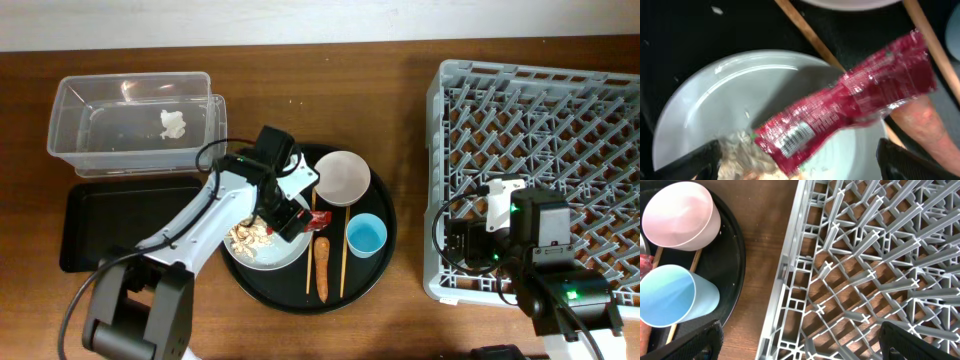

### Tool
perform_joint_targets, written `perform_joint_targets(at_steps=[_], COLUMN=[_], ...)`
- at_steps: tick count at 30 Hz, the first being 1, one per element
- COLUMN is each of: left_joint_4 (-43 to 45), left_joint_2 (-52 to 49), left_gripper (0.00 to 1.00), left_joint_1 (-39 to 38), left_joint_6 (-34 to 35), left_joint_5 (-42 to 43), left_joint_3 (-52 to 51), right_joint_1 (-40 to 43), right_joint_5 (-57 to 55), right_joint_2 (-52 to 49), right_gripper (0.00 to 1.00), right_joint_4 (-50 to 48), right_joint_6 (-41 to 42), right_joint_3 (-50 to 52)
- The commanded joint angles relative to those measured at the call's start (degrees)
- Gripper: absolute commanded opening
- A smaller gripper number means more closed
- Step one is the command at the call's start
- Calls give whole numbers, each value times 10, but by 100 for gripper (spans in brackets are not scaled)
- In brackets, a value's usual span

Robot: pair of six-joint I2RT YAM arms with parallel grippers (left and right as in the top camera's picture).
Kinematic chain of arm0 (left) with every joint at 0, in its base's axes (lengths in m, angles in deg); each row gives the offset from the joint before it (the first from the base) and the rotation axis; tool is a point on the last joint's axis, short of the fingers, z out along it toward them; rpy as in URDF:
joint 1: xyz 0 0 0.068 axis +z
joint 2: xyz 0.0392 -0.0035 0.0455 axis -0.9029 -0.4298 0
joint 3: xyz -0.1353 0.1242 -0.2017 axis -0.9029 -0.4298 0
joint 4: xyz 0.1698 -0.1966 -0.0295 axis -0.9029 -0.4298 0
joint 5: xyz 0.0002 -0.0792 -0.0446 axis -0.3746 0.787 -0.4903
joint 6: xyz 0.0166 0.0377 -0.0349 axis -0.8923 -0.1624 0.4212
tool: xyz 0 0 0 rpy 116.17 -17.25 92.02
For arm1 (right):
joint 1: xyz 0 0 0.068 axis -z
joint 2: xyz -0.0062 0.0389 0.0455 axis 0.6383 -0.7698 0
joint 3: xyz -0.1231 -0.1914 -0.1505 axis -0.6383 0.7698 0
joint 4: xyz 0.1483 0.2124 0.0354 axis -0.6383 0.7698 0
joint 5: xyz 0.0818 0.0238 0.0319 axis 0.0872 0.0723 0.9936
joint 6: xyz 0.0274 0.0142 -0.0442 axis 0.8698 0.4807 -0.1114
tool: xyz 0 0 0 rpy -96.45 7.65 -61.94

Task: Sort waste into correct bins and load items into the dishwasher rack
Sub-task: 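Grasp the red wrapper on the plate with the left gripper, then carry the red wrapper to the clear bin and release it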

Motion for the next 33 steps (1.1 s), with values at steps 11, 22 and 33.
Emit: perform_joint_targets(at_steps=[11,22,33], left_joint_4=[66,64,237], left_joint_2=[-47,-44,128], left_gripper=[96,0,0], left_joint_1=[-6,-40,142], left_joint_6=[-74,-71,0], left_joint_5=[42,10,-47], left_joint_3=[-37,-24,30], right_joint_1=[-3,-3,-3], right_joint_5=[3,3,3], right_joint_2=[1,1,1], right_gripper=[98,98,98], right_joint_4=[-1,0,0], right_joint_6=[2,2,2], right_joint_3=[-12,-12,-12])
